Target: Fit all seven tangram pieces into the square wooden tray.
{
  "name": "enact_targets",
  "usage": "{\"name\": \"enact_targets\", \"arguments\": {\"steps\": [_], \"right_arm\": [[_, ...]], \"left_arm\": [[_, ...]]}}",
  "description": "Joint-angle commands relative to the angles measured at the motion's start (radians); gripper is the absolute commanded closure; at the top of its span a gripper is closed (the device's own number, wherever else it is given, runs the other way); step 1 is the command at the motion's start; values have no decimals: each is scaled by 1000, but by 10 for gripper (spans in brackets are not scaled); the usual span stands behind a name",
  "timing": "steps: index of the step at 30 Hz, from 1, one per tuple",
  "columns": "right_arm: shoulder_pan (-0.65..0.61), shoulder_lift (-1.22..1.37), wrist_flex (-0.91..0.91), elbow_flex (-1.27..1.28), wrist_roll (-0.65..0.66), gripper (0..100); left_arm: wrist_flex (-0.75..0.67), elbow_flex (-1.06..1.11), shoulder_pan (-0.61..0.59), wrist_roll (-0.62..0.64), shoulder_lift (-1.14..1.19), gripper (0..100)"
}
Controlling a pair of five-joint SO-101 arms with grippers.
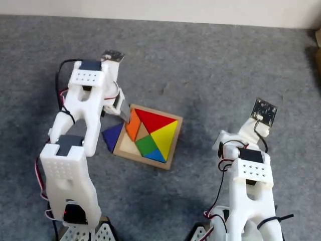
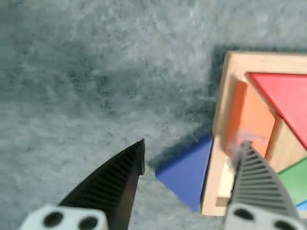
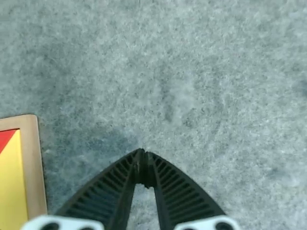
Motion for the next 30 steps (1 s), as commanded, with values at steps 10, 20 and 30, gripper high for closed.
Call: {"name": "enact_targets", "arguments": {"steps": [10,20,30], "right_arm": [[-15,-33,-18,-2,-5,995],[-15,-33,-18,-1,-5,995],[-15,-33,-18,-1,-5,995]], "left_arm": [[-94,58,81,-9,12,748],[74,-139,30,-5,111,747],[253,-271,-33,-5,111,751]]}}
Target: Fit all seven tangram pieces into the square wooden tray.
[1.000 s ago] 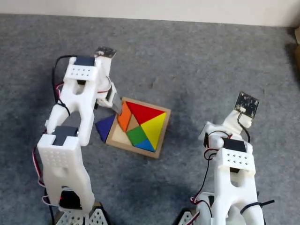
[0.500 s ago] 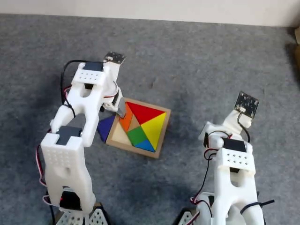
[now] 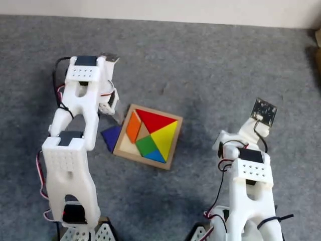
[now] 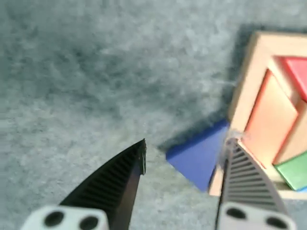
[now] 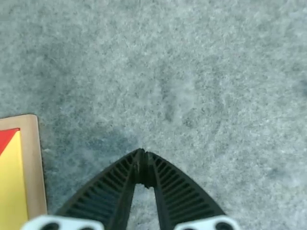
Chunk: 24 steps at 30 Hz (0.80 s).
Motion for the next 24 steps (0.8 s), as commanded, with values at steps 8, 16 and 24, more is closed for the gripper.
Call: {"name": "enact_targets", "arguments": {"steps": [8,16,24], "right_arm": [[-15,-33,-18,-1,-5,995],[-15,-33,-18,-1,-5,995],[-15,-33,-18,-1,-5,995]], "left_arm": [[12,84,-15,-11,-76,751],[-288,421,-68,-69,-148,752],[-308,435,-199,-130,-157,752]]}}
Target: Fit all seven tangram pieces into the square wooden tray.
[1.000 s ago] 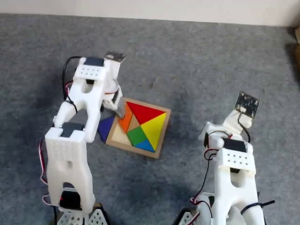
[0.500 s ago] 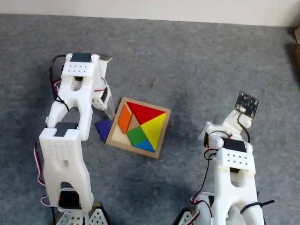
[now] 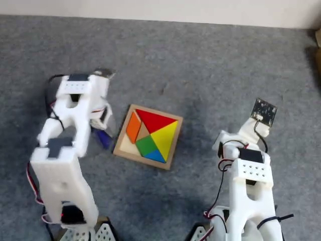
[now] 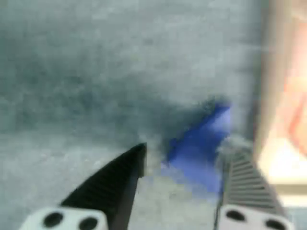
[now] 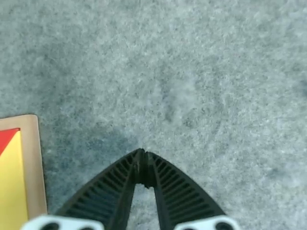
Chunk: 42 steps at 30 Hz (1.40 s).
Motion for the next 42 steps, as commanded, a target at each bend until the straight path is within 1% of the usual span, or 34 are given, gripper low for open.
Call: {"name": "enact_targets", "arguments": {"steps": [1,4,12,15,18,21,23,27,30,33,36,42], "right_arm": [[-15,-33,-18,-1,-5,995],[-15,-33,-18,-1,-5,995],[-15,-33,-18,-1,-5,995],[-15,-33,-18,-1,-5,995],[-15,-33,-18,-1,-5,995],[-15,-33,-18,-1,-5,995],[-15,-33,-18,-1,-5,995],[-15,-33,-18,-1,-5,995],[-15,-33,-18,-1,-5,995],[-15,-33,-18,-2,-5,995],[-15,-33,-18,-2,-3,995],[-15,-33,-18,-2,-3,995]], "left_arm": [[-11,-2,-65,-9,-28,752],[40,-58,-73,-9,-28,752],[256,-262,-31,-5,-28,752],[288,-272,-22,-3,-28,752],[288,-265,-35,-2,-27,752],[281,-226,-59,0,-28,752],[272,-180,-62,26,-27,752],[167,-74,-53,63,-28,748],[86,-1,-24,86,-28,748],[11,48,13,137,-28,751],[-12,47,30,180,-28,751],[-12,-4,28,189,-21,751]]}}
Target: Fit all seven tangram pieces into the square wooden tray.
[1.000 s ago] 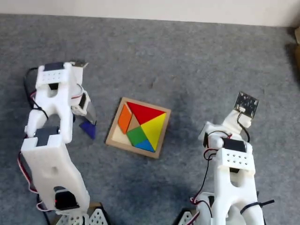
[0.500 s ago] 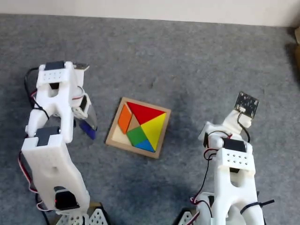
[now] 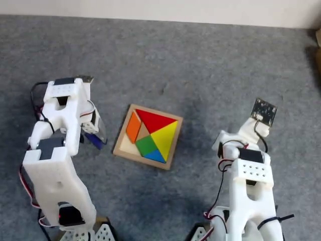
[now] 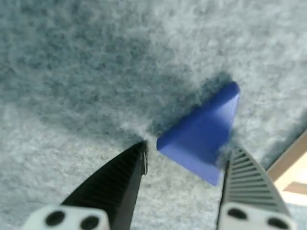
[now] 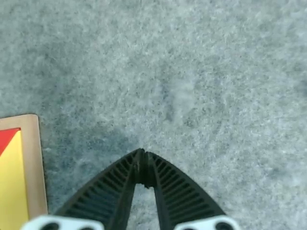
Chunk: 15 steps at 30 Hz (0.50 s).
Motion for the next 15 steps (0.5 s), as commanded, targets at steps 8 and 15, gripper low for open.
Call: {"name": "enact_targets", "arguments": {"steps": [8,15], "right_arm": [[-12,-33,-18,-2,-3,995],[-12,-33,-18,-2,-3,995]], "left_arm": [[-46,-96,71,17,-19,751],[-81,-96,91,17,-16,752]]}}
